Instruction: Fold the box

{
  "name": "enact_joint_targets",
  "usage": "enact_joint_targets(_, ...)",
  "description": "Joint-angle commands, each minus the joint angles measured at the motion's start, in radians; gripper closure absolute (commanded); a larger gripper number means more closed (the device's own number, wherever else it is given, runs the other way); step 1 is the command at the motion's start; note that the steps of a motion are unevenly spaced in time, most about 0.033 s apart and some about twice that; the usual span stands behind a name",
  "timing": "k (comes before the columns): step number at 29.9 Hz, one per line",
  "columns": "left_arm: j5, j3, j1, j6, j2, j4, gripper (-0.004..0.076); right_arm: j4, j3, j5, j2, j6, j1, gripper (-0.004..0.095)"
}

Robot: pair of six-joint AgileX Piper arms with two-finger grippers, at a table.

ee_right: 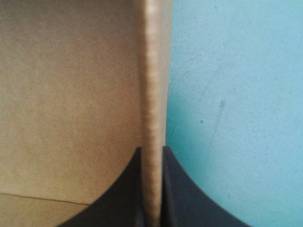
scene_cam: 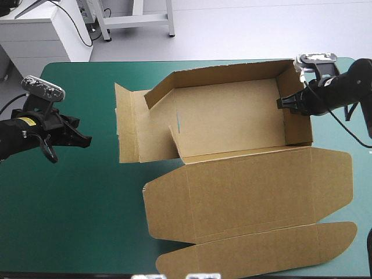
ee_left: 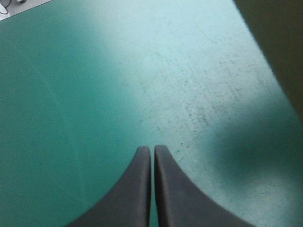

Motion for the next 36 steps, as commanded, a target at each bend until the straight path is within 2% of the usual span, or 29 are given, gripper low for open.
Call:
enact_joint_targets(1, -0.066, -0.024, 0.002, -0.059, -0.005, 0.082, 0.0716, 0.048, -0.033, 0.009, -0.068, -0.014, -0.022, 0.0928)
enact_joint_targets(5, -0.094, 0.003, 0.002, -0.154, 0.021, 0.16, 0.0716, 0.082, -0.033, 0.009, -0.075, -0.023, -0.03, 0.0928)
enact_joint_targets(12, -0.178, 0.076, 0.002, -0.154, 0.124, 0.029, 0.0716, 0.122, -0.033, 0.009, -0.075, -0.04, -0.03, 0.0928)
enact_joint_targets(18, -0.185, 0.088, 0.002, -0.012, 0.222, -0.258, 0.0716, 0.122, -0.033, 0.003, -0.075, -0.04, -0.03, 0.0928)
enact_joint_targets(25, -0.057, 0.088, 0.002, 0.242, 0.257, -0.637, 0.0716, 0.122, -0.032, -0.015, -0.073, -0.04, -0.03, 0.0928)
enact_joint_targets(30, 0.01, 0.088, 0.002, 0.328, 0.258, -0.809, 0.0716, 0.124, -0.032, -0.015, -0.073, -0.04, -0.03, 0.0928)
enact_joint_targets(36, 0.086, 0.088, 0.002, 0.374, 0.258, -0.895, 0.0716, 0.124, -0.032, -0.015, -0.073, -0.038, -0.03, 0.0928)
